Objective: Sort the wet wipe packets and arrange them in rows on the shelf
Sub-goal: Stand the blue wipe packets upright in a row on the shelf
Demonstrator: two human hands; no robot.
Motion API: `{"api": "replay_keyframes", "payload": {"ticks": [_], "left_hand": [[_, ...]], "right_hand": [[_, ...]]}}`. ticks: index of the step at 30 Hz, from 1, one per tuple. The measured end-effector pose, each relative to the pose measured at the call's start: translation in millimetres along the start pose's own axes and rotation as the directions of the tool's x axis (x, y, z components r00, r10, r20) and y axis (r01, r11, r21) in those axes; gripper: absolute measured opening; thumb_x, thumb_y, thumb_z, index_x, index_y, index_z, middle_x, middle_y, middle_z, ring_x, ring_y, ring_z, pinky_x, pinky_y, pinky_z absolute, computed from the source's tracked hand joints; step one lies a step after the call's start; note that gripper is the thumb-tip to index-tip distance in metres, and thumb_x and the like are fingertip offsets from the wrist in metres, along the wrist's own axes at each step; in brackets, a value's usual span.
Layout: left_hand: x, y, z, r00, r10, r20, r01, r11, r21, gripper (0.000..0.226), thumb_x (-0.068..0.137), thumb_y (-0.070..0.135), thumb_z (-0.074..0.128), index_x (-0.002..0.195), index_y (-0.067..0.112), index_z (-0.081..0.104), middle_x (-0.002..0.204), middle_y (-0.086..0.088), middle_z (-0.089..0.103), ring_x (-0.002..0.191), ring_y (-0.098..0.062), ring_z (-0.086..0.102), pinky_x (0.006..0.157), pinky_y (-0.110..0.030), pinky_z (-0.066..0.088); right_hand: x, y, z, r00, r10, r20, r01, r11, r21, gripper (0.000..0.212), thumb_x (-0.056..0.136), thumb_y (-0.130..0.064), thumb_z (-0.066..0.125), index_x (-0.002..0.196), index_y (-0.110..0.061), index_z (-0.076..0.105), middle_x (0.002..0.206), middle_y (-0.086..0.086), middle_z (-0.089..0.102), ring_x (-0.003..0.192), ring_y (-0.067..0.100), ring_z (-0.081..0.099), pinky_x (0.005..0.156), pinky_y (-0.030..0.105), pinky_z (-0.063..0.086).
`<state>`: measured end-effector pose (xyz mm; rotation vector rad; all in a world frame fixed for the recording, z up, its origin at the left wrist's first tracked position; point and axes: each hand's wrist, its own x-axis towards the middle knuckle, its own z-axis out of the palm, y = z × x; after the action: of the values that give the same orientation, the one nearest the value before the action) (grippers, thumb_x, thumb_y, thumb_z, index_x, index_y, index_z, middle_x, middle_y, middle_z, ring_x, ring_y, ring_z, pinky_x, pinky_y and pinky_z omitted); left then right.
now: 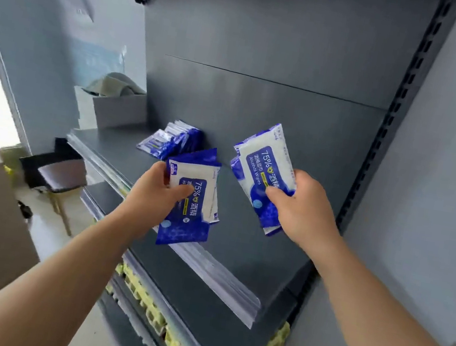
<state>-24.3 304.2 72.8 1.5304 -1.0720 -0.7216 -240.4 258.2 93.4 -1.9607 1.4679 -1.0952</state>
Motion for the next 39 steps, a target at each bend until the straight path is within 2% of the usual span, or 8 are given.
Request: {"api": "replay_keyframes", "payload": {"ticks": [3,8,14,20,26,31,35,39], "left_hand": [[40.4,-13.6,-38.6,0.998,-0.041,-0.041,0.039,0.998,-0.05,0.026,0.087,0.014,0.067,0.11,0.015,0.056,0.1,0.001,0.069,0.087,-0.014,0.066,0.073,-0.033,0.054],[112.7,-41.3,-81.1,0.994,-0.101,-0.041,0.096,0.99,-0.105,0.026,0.088,0.015,0.066,0.112,0.017,0.056,0.103,-0.001,0.069,0.093,-0.021,0.067,0.087,-0.046,0.055],[203.3,-68.1,-106.4,0.991,-0.13,-0.02,0.125,0.978,-0.164,0.028,0.088,0.012,0.065,0.113,0.015,0.052,0.093,0.002,0.066,0.08,-0.014,0.065,0.06,-0.029,0.052],[290.6,-91.6,-126.2,0.981,-0.193,0.037,0.196,0.974,-0.116,0.037,0.086,0.013,0.067,0.118,0.016,0.049,0.105,-0.004,0.065,0.095,-0.022,0.064,0.063,-0.031,0.054],[365.6,-117.6,-144.1,0.934,-0.265,0.239,0.29,0.954,-0.074,0.032,0.084,0.007,0.068,0.112,0.013,0.054,0.095,-0.006,0.068,0.082,-0.019,0.068,0.055,-0.032,0.059],[422.4,-134.2,-156.4,0.838,-0.226,0.496,0.304,0.949,-0.081,0.034,0.08,-0.005,0.068,0.109,0.01,0.057,0.094,-0.01,0.073,0.076,-0.021,0.072,0.059,-0.034,0.06],[460.1,-146.6,-162.3,0.743,-0.189,0.642,0.263,0.965,-0.02,0.045,0.077,-0.003,0.072,0.118,0.006,0.057,0.103,-0.013,0.072,0.093,-0.026,0.071,0.074,-0.04,0.06],[478.6,-158.5,-162.2,0.681,-0.156,0.716,0.277,0.959,-0.053,0.045,0.078,-0.001,0.07,0.12,0.005,0.055,0.109,-0.013,0.071,0.096,-0.026,0.07,0.074,-0.038,0.06]], "right_hand": [[28.6,-23.6,45.3,0.999,0.024,0.028,-0.023,0.999,-0.029,0.014,0.089,-0.026,0.056,0.099,-0.016,0.057,0.096,-0.003,0.065,0.084,0.021,0.062,0.073,0.035,0.052],[82.6,-40.6,113.2,0.995,0.064,0.076,-0.058,0.995,-0.076,0.017,0.089,-0.024,0.055,0.103,-0.015,0.058,0.1,-0.003,0.065,0.084,0.022,0.062,0.069,0.032,0.05],[158.7,-32.1,189.5,0.989,0.141,0.047,-0.136,0.985,-0.107,0.016,0.088,-0.023,0.055,0.098,-0.01,0.052,0.097,0.004,0.063,0.083,0.027,0.061,0.073,0.038,0.052],[222.9,-25.7,246.7,0.97,0.236,0.06,-0.219,0.953,-0.21,0.019,0.087,-0.022,0.054,0.103,-0.012,0.053,0.106,0.005,0.063,0.089,0.029,0.061,0.075,0.036,0.051],[256.8,-19.4,286.9,0.938,0.346,0.017,-0.32,0.885,-0.337,0.016,0.088,-0.02,0.053,0.102,-0.012,0.053,0.107,0.004,0.061,0.081,0.025,0.055,0.066,0.028,0.04],[266.8,-14.7,307.3,0.887,0.46,-0.038,-0.439,0.814,-0.381,0.02,0.088,-0.02,0.053,0.105,-0.01,0.056,0.106,0.005,0.063,0.086,0.026,0.06,0.07,0.031,0.048],[265.1,-16.1,315.8,0.841,0.533,-0.091,-0.527,0.77,-0.359,0.018,0.085,-0.025,0.061,0.095,-0.011,0.056,0.102,0.006,0.065,0.088,0.027,0.064,0.079,0.038,0.054],[259.4,-26.7,324.0,0.85,0.497,-0.173,-0.505,0.681,-0.53,0.046,0.084,-0.031,0.065,0.126,-0.017,0.051,0.127,0.004,0.054,0.112,0.026,0.053,0.091,0.036,0.047]]}}
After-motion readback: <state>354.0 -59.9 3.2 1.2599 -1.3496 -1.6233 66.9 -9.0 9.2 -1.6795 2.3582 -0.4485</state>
